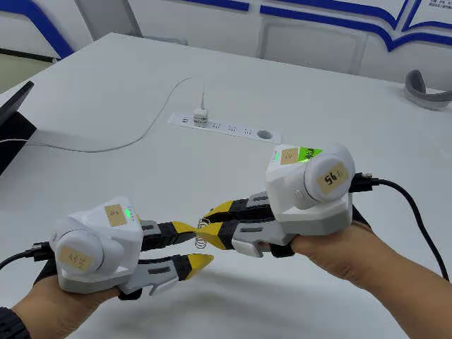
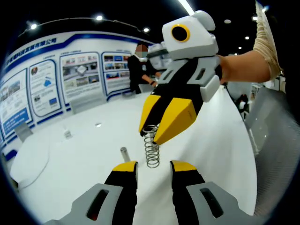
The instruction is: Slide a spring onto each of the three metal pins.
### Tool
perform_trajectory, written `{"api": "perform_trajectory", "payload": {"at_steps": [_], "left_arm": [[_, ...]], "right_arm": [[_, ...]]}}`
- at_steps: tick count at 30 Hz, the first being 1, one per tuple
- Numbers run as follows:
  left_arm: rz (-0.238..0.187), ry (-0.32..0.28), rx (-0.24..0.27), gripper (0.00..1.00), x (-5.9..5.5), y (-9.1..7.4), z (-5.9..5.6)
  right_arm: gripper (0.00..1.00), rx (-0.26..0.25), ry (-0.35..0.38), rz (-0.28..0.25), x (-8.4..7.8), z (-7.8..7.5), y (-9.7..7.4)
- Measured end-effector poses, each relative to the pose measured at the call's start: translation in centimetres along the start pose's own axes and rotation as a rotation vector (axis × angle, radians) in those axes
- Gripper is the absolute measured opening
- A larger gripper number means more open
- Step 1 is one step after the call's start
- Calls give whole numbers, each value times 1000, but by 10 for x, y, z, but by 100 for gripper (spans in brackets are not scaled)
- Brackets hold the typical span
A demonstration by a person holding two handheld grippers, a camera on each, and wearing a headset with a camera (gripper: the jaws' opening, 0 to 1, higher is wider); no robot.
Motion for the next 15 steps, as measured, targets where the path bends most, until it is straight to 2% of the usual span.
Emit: {"api": "perform_trajectory", "payload": {"at_steps": [4,15], "left_arm": [[-2,-12,23,38,-2,-3,5],[-21,-52,63,55,-5,-9,12]], "right_arm": [[12,-16,5,-6,2,-6,-3],[12,-80,28,-28,7,-28,-10]]}}
Point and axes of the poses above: the centre of the closed fingertips' face, and the gripper's own axes: y roughly forward along the fingers, z roughly to its left, x roughly out of its top, the point moved 4 cm from there along -y, roughly backward along the fingers, and after that the axes turned 12 degrees about -x, right-handed, at the moved point
